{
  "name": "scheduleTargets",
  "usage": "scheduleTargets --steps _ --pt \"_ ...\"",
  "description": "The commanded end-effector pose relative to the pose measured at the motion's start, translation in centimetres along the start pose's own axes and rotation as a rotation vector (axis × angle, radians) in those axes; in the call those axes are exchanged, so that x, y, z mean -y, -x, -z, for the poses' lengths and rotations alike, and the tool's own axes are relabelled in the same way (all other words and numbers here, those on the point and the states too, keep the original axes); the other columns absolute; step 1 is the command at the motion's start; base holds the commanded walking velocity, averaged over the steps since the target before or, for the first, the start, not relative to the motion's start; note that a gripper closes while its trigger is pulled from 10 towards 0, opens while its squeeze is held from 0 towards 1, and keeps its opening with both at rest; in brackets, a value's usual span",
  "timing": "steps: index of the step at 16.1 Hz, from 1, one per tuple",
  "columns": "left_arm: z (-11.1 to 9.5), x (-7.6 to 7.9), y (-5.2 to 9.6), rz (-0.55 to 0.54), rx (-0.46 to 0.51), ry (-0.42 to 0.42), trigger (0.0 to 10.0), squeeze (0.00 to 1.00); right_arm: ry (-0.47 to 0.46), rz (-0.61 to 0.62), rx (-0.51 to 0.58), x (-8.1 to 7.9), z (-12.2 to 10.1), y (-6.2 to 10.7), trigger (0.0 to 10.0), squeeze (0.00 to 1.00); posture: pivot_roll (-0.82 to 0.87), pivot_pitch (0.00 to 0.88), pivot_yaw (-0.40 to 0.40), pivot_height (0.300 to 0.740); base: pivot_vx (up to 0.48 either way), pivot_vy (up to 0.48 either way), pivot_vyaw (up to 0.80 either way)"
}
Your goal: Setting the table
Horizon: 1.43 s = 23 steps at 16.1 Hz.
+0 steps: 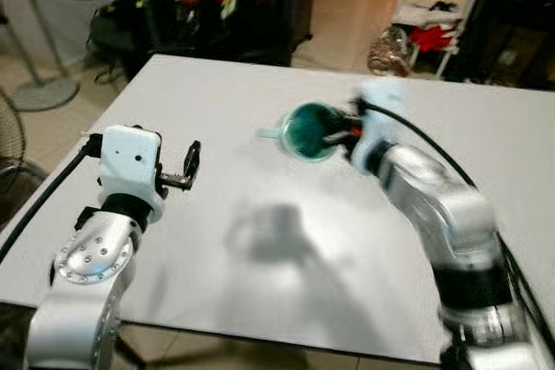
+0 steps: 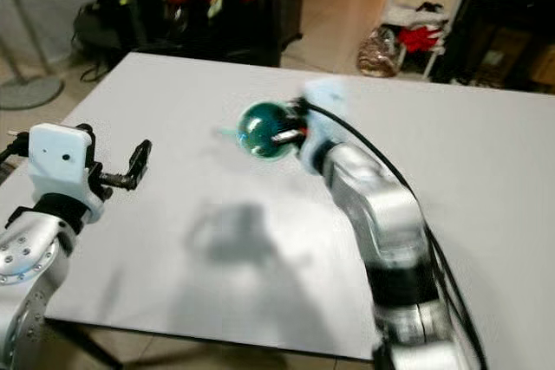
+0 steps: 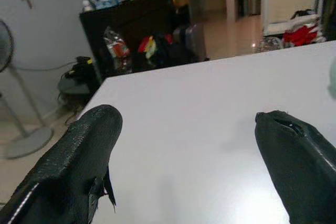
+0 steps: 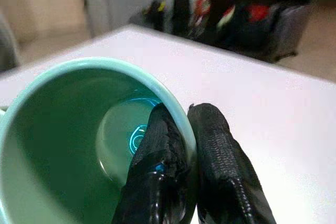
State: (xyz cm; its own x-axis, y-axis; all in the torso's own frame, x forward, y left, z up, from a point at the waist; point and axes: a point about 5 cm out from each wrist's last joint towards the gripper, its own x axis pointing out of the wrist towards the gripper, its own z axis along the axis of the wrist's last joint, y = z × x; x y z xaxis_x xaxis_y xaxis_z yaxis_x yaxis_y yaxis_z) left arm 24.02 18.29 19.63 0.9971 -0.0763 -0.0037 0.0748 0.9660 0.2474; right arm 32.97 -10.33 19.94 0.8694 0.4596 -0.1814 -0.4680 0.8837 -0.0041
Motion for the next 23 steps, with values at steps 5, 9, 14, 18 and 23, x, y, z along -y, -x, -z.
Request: scheduleTargets --steps 5,9,14,18,23 --pt "-0.2 -1.0 0.0 0.136 -0.03 -0.095 10.0 0.0 0.013 -0.08 -0.148 1.1 -1.4 -4.4 10.0 0.0 0.02 0.0 -0.01 0.74 0.0 0.0 0.0" --pt "-0.2 -1.2 0.9 0.316 -0.083 -0.153 10.0 0.0 -0.061 -0.182 -0.331 0.5 -2.0 -7.1 10.0 0.0 0.04 0.0 -0.007 0.74 0.0 0.0 0.0" --pt "0.2 -1.2 2.4 0.456 -0.156 -0.175 10.0 0.0 -0.058 -0.16 -0.406 -0.9 -1.9 -8.1 10.0 0.0 0.06 0.019 -0.016 0.74 0.0 0.0 0.0" --pt "0.3 -1.1 2.9 0.485 -0.176 -0.174 10.0 0.0 -0.085 -0.136 -0.414 -1.5 -1.6 -8.4 10.0 0.0 0.07 0.034 -0.023 0.74 0.0 0.0 0.0" --pt "0.2 -1.0 3.5 0.496 -0.193 -0.167 10.0 0.0 -0.164 -0.082 -0.376 -1.7 -1.0 -8.7 10.0 0.0 0.09 0.074 -0.028 0.74 0.0 0.0 0.0"
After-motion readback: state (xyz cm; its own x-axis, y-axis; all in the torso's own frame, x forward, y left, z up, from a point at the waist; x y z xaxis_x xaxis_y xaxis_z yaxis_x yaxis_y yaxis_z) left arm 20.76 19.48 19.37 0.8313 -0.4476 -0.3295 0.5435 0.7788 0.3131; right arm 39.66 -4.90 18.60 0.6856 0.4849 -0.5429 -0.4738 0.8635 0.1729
